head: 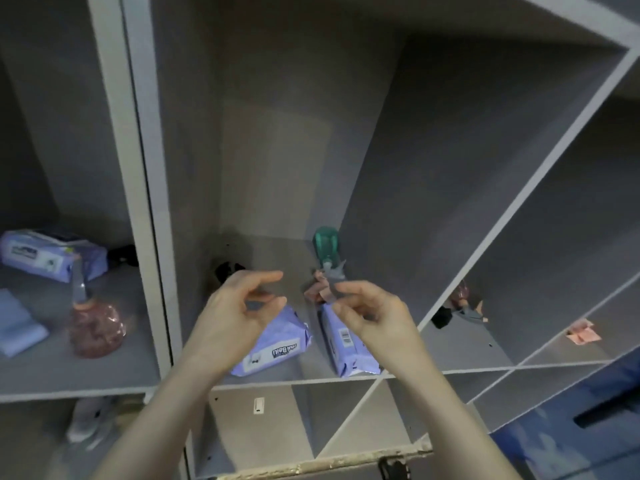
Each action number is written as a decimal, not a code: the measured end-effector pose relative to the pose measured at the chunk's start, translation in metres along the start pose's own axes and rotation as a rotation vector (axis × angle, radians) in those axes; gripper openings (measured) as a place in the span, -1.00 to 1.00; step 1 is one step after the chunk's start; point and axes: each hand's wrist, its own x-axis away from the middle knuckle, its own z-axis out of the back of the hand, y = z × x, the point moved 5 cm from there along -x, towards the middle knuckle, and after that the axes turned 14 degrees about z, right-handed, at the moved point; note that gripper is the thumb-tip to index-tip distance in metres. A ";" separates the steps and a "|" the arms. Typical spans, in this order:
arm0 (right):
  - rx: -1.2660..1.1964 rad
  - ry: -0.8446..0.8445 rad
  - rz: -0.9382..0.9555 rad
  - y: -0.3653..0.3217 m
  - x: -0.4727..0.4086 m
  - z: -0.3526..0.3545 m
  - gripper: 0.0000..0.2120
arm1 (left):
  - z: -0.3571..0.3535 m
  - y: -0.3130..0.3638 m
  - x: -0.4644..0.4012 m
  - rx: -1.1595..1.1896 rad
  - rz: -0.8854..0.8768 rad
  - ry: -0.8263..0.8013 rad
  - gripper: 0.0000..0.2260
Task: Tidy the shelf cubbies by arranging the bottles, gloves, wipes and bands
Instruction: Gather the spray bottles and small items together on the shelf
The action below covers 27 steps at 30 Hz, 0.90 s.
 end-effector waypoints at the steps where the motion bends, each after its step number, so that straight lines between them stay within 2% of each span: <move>1: 0.009 -0.013 -0.011 0.009 -0.005 0.001 -0.73 | -0.005 -0.005 -0.006 -0.017 0.028 0.010 -0.69; 3: 0.040 -0.074 -0.026 0.031 -0.018 -0.001 -0.73 | -0.015 -0.018 -0.022 -0.095 0.091 0.024 -0.73; 5: 0.073 -0.160 -0.037 0.052 -0.033 -0.006 -0.76 | -0.025 -0.030 -0.040 -0.164 0.147 0.039 -0.68; 8: 0.097 -0.215 -0.087 0.087 -0.058 -0.017 -0.60 | -0.037 -0.050 -0.070 -0.170 0.223 0.017 -0.64; 12: 0.052 -0.246 -0.131 0.129 -0.088 -0.035 -0.51 | -0.053 -0.077 -0.109 -0.147 0.295 -0.046 -0.60; 16: 0.073 -0.343 -0.193 0.184 -0.115 -0.051 -0.45 | -0.076 -0.114 -0.141 -0.207 0.362 -0.138 -0.42; 19: 0.200 -0.351 -0.231 0.222 -0.132 -0.047 -0.37 | -0.090 -0.143 -0.154 -0.200 0.394 -0.196 -0.34; 23: 0.404 -0.462 -0.220 0.241 -0.161 -0.049 -0.52 | -0.104 -0.176 -0.166 -0.164 0.434 -0.162 -0.10; 24: 0.468 -0.469 -0.207 0.249 -0.170 -0.053 -0.57 | -0.107 -0.181 -0.169 -0.165 0.441 -0.155 -0.11; 27: 0.559 -0.495 -0.213 0.277 -0.192 -0.069 -0.58 | -0.110 -0.196 -0.181 -0.182 0.442 -0.079 -0.37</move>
